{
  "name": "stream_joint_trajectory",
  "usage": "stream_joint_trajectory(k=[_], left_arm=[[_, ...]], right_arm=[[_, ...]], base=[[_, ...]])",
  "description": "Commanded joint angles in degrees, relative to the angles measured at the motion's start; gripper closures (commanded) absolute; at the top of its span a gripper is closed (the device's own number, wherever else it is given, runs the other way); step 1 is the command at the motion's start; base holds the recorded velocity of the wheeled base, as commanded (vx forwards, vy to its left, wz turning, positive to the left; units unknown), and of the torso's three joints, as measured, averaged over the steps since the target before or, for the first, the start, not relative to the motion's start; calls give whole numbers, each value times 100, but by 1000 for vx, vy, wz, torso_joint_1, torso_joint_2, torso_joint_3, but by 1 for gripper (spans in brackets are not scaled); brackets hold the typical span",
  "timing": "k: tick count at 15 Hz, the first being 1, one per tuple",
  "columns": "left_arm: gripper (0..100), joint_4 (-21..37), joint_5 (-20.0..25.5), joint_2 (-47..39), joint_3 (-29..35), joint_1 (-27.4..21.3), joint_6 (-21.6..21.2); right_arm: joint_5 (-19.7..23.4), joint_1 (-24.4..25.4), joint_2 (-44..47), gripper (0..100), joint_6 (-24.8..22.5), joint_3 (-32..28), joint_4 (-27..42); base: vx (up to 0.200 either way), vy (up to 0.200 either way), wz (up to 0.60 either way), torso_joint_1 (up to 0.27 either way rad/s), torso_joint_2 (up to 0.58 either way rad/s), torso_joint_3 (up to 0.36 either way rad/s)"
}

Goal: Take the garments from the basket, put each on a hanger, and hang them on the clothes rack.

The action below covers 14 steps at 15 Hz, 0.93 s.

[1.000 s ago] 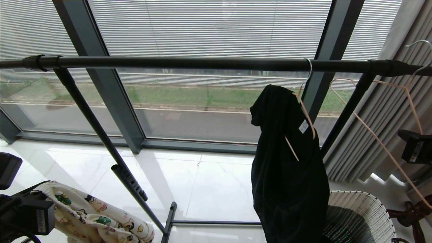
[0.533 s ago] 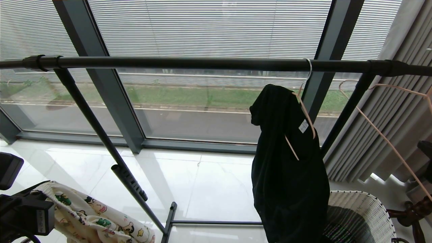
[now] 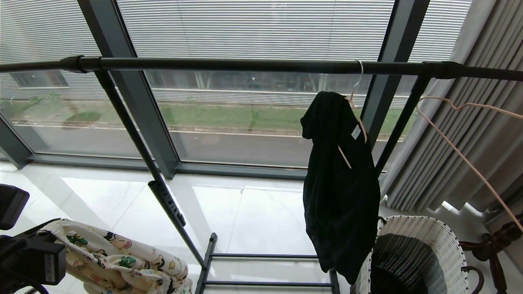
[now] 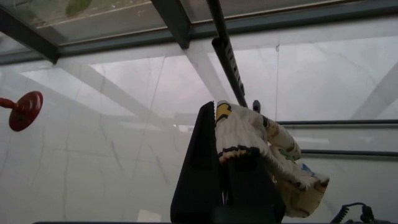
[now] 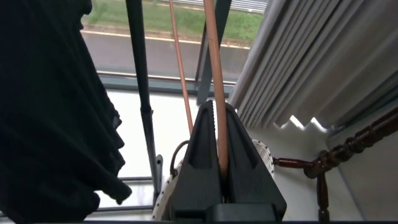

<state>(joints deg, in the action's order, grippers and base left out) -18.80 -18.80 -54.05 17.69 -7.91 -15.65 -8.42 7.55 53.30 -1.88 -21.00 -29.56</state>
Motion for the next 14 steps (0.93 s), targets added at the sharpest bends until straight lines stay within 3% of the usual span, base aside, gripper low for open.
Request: stream_joint_trajectory(k=[1,7,10,12,14], left_arm=[[100,-1,-1,-9,-2,0,1],[100,-1,-1,-9,-2,0,1],[100,-19,17,9,50,-167,27],[100,-63,87,-44,376,-967,45],[100,-71,96,-615,947,-1380,221]], right_arm=[[7,10,-188,100,-14,0,65],[95,36,-338,100,-50,-79,223],[825,212,-302,100,-217,-457,240],[1431,775,-206,100,-471,-580,486],[1598,1803,-83,100,-841,-554,680]], base=[[-200,0,0,2,2,2],[-200,0,0,4,0,1],[-133,0,0,5,0,5],[0,0,0,0,0,0],[0,0,0,0,0,0]])
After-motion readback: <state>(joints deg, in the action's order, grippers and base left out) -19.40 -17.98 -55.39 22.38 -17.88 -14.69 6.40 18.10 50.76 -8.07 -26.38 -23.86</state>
